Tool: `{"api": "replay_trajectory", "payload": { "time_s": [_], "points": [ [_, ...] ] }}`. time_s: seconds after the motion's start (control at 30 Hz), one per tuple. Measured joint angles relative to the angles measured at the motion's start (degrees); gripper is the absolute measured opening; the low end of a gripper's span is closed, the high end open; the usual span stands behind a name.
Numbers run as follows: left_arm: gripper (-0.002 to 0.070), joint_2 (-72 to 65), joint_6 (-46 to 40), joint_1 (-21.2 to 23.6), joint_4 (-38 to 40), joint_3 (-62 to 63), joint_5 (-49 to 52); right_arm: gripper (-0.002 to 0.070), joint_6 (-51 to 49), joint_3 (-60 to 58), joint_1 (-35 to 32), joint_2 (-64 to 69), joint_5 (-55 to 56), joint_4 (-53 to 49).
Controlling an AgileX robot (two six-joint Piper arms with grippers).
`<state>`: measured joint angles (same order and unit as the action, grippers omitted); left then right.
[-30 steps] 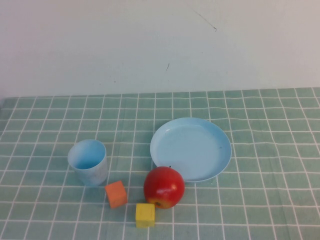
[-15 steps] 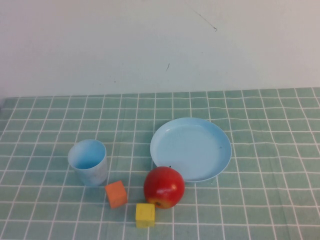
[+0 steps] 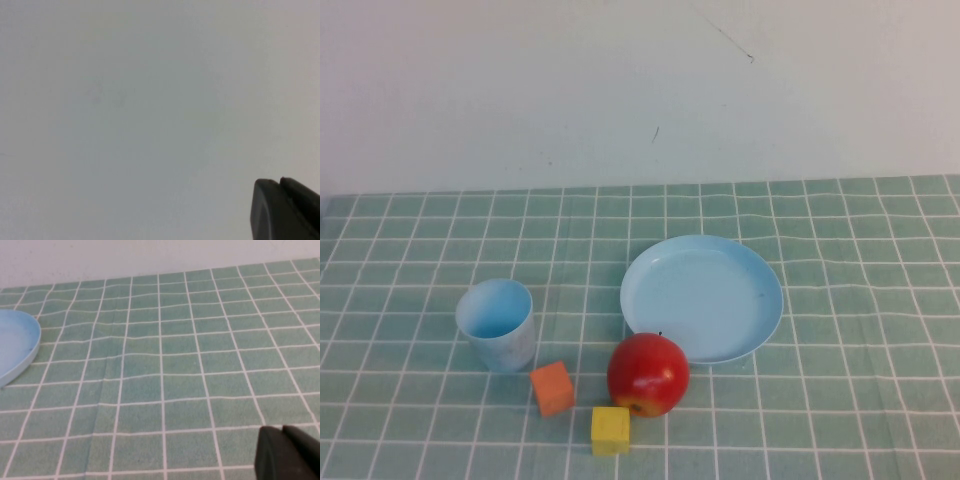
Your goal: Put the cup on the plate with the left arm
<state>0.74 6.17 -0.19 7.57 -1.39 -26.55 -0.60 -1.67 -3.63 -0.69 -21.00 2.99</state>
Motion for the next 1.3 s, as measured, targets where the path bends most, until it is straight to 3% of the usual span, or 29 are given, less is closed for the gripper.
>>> {"api": "replay_trajectory", "payload": {
  "time_s": [0.1,0.4,0.7,0.83,1.0,1.17,1.3],
  "points": [
    [-0.0003,-0.03,-0.59,0.0,0.79,2.77,3.93,-0.0002,0.0,0.0,0.0,0.0,0.0,0.0],
    [-0.0003,-5.2,-3.23,0.0,-0.2,26.46,35.29,-0.0002,0.0,0.0,0.0,0.0,0.0,0.0],
    [-0.0003,-21.31,-3.15,0.0,-4.92,30.46,39.29,-0.0002,0.0,0.0,0.0,0.0,0.0,0.0],
    [-0.0003,-30.94,-2.97,0.0,-4.68,34.5,47.33,-0.0002,0.0,0.0,0.0,0.0,0.0,0.0],
    [-0.0003,-44.69,-5.3,0.0,0.9,42.89,57.4,-0.0002,0.0,0.0,0.0,0.0,0.0,0.0],
    [-0.0003,-56.85,-16.03,0.0,12.11,54.39,64.43,-0.0002,0.0,0.0,0.0,0.0,0.0,0.0],
    [-0.0003,-64.79,-17.83,0.0,14.42,61.58,66.89,-0.0002,0.0,0.0,0.0,0.0,0.0,0.0]
  ]
}}
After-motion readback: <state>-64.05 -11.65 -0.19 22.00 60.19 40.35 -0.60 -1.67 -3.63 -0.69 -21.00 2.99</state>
